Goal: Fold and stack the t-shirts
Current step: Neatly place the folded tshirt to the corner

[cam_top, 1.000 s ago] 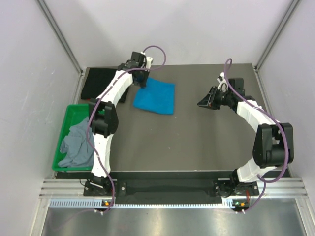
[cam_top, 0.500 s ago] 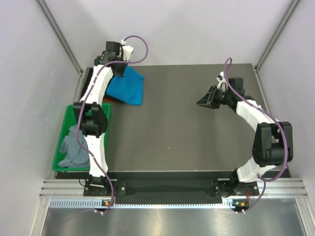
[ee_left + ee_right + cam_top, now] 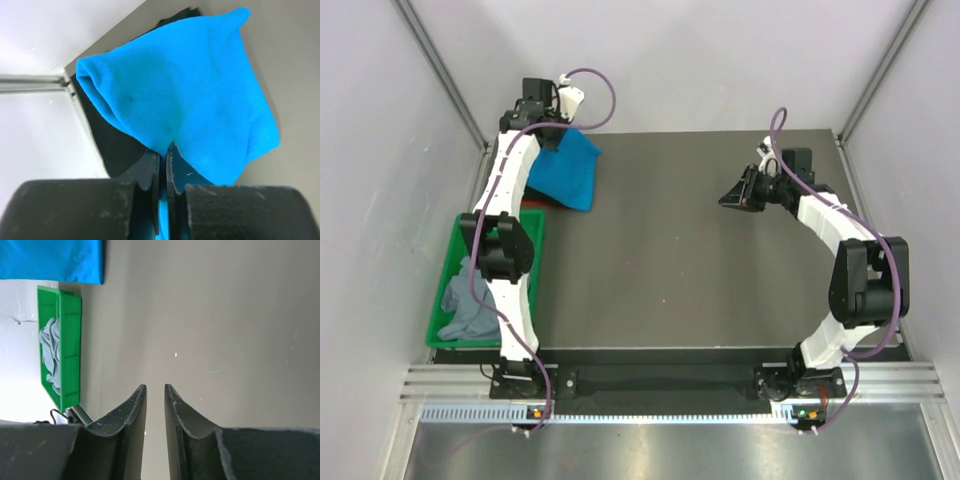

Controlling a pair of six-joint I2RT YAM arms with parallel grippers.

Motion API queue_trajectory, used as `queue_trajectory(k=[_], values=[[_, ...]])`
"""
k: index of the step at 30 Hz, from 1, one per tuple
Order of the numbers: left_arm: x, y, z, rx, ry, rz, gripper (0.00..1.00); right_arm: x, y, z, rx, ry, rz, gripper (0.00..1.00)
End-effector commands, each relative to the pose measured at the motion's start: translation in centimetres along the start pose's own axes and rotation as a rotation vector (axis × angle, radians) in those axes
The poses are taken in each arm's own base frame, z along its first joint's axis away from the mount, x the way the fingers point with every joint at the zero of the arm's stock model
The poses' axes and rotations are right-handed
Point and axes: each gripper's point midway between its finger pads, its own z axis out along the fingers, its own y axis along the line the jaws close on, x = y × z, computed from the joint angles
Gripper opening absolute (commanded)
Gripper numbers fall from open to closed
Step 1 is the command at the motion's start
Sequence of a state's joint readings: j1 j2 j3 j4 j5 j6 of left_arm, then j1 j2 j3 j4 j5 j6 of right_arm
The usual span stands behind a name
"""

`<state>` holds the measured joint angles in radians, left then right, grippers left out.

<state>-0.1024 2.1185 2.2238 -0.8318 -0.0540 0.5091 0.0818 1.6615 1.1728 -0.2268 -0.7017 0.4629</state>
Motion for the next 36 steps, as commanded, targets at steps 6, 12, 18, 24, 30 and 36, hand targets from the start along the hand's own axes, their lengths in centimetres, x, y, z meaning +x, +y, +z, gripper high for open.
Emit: queue_trajectory(k=[6,12,18,24,30,36], values=[[-2.3,6.5,-4.7,-0.151,-0.112,0.041,0.0,-2.0,0.6,0.4,-0.027,-0.036,-0.064,0.22],[0.0,9.3,-2.5,-0.218,-0.105,0.042,0.0,-2.0,0.5,0.2,-0.024,-0.042,-0.067,0.22],[2.0,11.3,0.4,-0.282,-0.084,0.02,0.0,-1.9,0.0,0.2,-0.013,-0.042,-0.069,0.22],[3.9,13.6,2.1,-0.339,-0.131,-0.032,0.0,-1.9,-0.5,0.1,0.008,-0.048,-0.073,0.22],[5.5,14.0,4.6,-0.365,-0.086,-0.021,0.0,-1.9,-1.1,0.2,0.032,-0.051,-0.072,0.22],[7.2,17.8,4.9,-0.647,-0.04,-0.136,0.49,-2.0,-1.2,0.2,0.042,-0.051,-0.072,0.23]])
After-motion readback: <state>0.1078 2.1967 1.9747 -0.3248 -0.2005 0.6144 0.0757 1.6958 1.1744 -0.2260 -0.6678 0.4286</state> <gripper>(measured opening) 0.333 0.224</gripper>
